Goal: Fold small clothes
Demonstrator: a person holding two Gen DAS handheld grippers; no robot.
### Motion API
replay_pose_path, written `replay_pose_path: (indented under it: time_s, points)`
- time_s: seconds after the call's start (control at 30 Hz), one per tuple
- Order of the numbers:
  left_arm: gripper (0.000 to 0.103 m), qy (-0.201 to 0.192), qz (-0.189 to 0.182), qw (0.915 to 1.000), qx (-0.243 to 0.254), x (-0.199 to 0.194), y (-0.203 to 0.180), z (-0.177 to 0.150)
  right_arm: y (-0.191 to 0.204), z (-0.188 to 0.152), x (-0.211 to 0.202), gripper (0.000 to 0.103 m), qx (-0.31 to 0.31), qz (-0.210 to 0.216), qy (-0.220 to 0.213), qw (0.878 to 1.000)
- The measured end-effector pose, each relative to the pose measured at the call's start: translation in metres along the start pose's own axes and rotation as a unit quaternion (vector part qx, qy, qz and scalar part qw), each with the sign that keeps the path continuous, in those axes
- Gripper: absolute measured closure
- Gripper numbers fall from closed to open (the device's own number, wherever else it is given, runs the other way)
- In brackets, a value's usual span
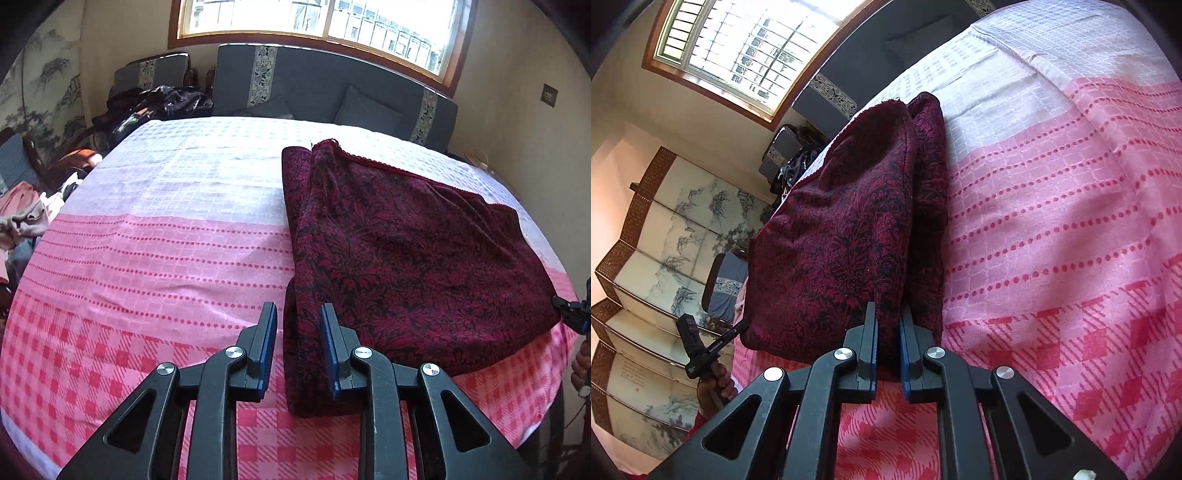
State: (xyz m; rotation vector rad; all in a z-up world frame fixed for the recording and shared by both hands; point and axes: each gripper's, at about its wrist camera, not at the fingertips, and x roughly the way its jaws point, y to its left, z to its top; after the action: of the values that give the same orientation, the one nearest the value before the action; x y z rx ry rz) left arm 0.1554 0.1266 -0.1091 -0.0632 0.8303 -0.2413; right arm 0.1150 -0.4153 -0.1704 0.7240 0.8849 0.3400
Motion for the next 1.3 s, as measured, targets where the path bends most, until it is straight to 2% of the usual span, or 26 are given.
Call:
replay_pose_path:
  time_s: [0.03, 0.07, 0.13, 0.2, 0.3, 0.47, 0.5, 0.53, 0.57, 0.6, 0.63, 0.67, 0.73, 0.77, 0.97, 1.07, 1.17, 1.23, 1.3]
  points:
    - [0.063, -0.017, 0.009, 0.9998, 0.005, -0.007, 0.001, 0.004, 0.002, 0.004, -0.005, 0.090, -0.008, -0.005, -0.009, 1.000]
    - [0.044, -0.033, 0.017, 0.9992, 0.013, -0.011, 0.000, 0.010, 0.004, 0.009, -0.009, 0.088, -0.014, -0.008, -0.015, 1.000]
    - [0.030, -0.050, 0.023, 0.9981, 0.027, -0.010, -0.002, 0.026, 0.007, 0.023, -0.012, 0.072, -0.018, -0.010, -0.024, 1.000]
    - [0.030, -0.049, 0.011, 0.9983, 0.031, 0.004, -0.002, 0.046, 0.013, 0.041, -0.009, 0.065, -0.023, -0.004, -0.031, 0.999]
    - [0.030, -0.029, 0.010, 0.9983, 0.049, 0.036, -0.011, 0.071, 0.021, 0.069, 0.007, 0.062, -0.034, -0.007, -0.030, 0.999]
    - [0.030, 0.030, -0.022, 0.9958, 0.083, 0.098, -0.028, 0.093, 0.024, 0.106, 0.041, 0.059, -0.037, -0.021, -0.022, 0.999]
    - [0.031, 0.037, -0.022, 0.9950, 0.090, 0.105, -0.033, 0.094, 0.022, 0.112, 0.047, 0.058, -0.034, -0.021, -0.020, 0.999]
    - [0.037, 0.042, -0.022, 0.9945, 0.093, 0.111, -0.034, 0.095, 0.021, 0.117, 0.053, 0.058, -0.033, -0.026, -0.017, 0.999]
    - [0.055, 0.050, -0.024, 0.9941, 0.093, 0.116, -0.036, 0.096, 0.019, 0.121, 0.060, 0.058, -0.033, -0.031, -0.013, 0.999]
    - [0.069, 0.057, -0.023, 0.9941, 0.089, 0.121, -0.036, 0.099, 0.018, 0.126, 0.066, 0.058, -0.034, -0.035, -0.008, 0.999]
    - [0.092, 0.063, -0.019, 0.9945, 0.082, 0.125, -0.036, 0.101, 0.016, 0.129, 0.073, 0.058, -0.032, -0.038, -0.003, 0.999]
    - [0.094, 0.063, -0.019, 0.9950, 0.075, 0.127, -0.035, 0.103, 0.013, 0.131, 0.079, 0.060, -0.029, -0.038, 0.002, 0.999]
    - [0.095, 0.056, -0.013, 0.9956, 0.073, 0.127, -0.034, 0.106, 0.010, 0.135, 0.088, 0.100, -0.026, -0.035, 0.011, 0.999]
    - [0.095, 0.051, -0.005, 0.9959, 0.075, 0.125, -0.036, 0.106, 0.011, 0.135, 0.089, 0.097, -0.028, -0.036, 0.010, 0.999]
    - [0.096, 0.000, 0.010, 0.9990, 0.044, 0.112, -0.031, 0.118, 0.019, 0.134, 0.076, 0.101, -0.042, -0.044, -0.033, 0.998]
    - [0.096, 0.003, 0.034, 0.9989, 0.031, 0.124, -0.028, 0.117, 0.015, 0.141, 0.070, 0.101, -0.039, -0.051, -0.055, 0.996]
    - [0.096, 0.013, 0.040, 0.9978, 0.051, 0.136, -0.033, 0.108, 0.010, 0.140, 0.073, 0.101, -0.036, -0.056, -0.056, 0.996]
    - [0.095, -0.001, 0.059, 0.9951, 0.080, 0.135, -0.043, 0.100, 0.010, 0.138, 0.075, 0.096, -0.037, -0.046, -0.042, 0.997]
    - [0.095, -0.005, 0.061, 0.9942, 0.089, 0.134, -0.046, 0.098, 0.007, 0.136, 0.077, 0.094, -0.018, -0.038, -0.037, 0.998]
